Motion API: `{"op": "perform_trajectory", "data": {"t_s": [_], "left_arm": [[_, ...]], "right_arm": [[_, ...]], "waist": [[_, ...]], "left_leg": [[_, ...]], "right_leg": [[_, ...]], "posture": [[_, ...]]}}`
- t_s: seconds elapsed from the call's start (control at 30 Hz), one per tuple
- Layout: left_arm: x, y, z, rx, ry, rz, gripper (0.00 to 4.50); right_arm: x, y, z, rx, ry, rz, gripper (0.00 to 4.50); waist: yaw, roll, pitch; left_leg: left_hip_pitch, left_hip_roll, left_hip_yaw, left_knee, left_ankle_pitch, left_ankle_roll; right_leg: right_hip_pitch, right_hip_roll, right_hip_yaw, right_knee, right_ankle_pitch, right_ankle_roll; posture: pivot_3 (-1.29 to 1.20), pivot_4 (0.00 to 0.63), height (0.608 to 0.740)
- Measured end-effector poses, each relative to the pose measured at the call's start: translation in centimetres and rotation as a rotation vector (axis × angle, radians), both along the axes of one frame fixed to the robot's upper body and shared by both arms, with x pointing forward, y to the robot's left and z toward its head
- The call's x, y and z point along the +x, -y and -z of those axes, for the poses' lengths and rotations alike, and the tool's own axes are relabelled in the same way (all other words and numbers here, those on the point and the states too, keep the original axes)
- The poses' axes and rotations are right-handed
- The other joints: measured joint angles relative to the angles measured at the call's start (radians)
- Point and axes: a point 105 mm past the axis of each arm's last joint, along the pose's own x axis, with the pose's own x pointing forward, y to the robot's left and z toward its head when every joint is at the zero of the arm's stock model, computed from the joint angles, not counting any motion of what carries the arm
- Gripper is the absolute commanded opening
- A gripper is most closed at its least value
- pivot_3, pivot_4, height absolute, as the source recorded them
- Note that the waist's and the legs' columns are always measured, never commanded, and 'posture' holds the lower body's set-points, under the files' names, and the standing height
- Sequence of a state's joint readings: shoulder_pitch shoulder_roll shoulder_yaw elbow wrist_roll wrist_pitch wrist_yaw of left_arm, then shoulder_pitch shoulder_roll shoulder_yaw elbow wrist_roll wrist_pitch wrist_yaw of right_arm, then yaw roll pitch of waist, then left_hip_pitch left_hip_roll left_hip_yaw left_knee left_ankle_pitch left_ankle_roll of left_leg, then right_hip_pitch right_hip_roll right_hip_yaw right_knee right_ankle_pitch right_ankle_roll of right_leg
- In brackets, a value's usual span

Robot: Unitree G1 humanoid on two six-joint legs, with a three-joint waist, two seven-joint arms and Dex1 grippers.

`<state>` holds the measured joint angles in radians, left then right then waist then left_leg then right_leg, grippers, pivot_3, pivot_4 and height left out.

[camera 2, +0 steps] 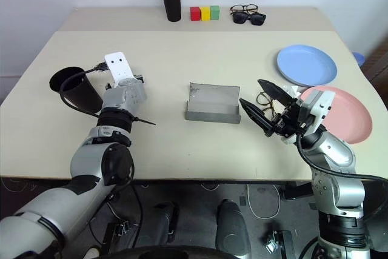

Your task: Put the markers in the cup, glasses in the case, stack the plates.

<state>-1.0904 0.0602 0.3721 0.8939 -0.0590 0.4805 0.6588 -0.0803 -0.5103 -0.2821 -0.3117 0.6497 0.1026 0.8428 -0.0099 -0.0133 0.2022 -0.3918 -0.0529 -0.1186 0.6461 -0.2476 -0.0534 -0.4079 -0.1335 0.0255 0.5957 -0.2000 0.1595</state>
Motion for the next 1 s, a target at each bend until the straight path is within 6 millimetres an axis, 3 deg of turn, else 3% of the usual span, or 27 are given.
{"op": "perform_trajectory", "data": {"t_s": [0.27, 0.6, 1.0], "left_arm": [[0.1, 0.3, 0.7, -0.004, -0.011, -0.029, 4.48], [0.0, -0.3, -0.2, 0.022, 0.023, -0.099, 4.48], [0.0, -0.5, 0.2, 0.024, 0.006, -0.102, 4.48]], "right_arm": [[0.0, 0.0, 0.0, -0.012, -0.003, -0.007, 3.34], [0.2, 0.0, -0.1, -0.017, -0.014, -0.013, 3.34], [0.4, 0.1, -0.2, -0.013, -0.013, -0.011, 3.34]], "waist": [[-0.002, 0.0, 0.0], [-0.001, 0.0, 0.0], [-0.001, 0.0, 0.0]], "left_leg": [[0.0, 0.0, 0.0, 0.0, 0.0, 0.0], [0.0, 0.0, 0.0, 0.0, 0.0, 0.0], [0.0, 0.0, 0.0, 0.0, 0.0, 0.0]], "right_leg": [[0.0, 0.0, 0.0, 0.0, 0.0, 0.0], [0.0, 0.0, 0.0, 0.0, 0.0, 0.0], [0.0, 0.0, 0.0, 0.0, 0.0, 0.0]], "posture": [[0.0, 0.15, 0.74], [0.0, 0.15, 0.74], [0.0, 0.15, 0.74]]}}
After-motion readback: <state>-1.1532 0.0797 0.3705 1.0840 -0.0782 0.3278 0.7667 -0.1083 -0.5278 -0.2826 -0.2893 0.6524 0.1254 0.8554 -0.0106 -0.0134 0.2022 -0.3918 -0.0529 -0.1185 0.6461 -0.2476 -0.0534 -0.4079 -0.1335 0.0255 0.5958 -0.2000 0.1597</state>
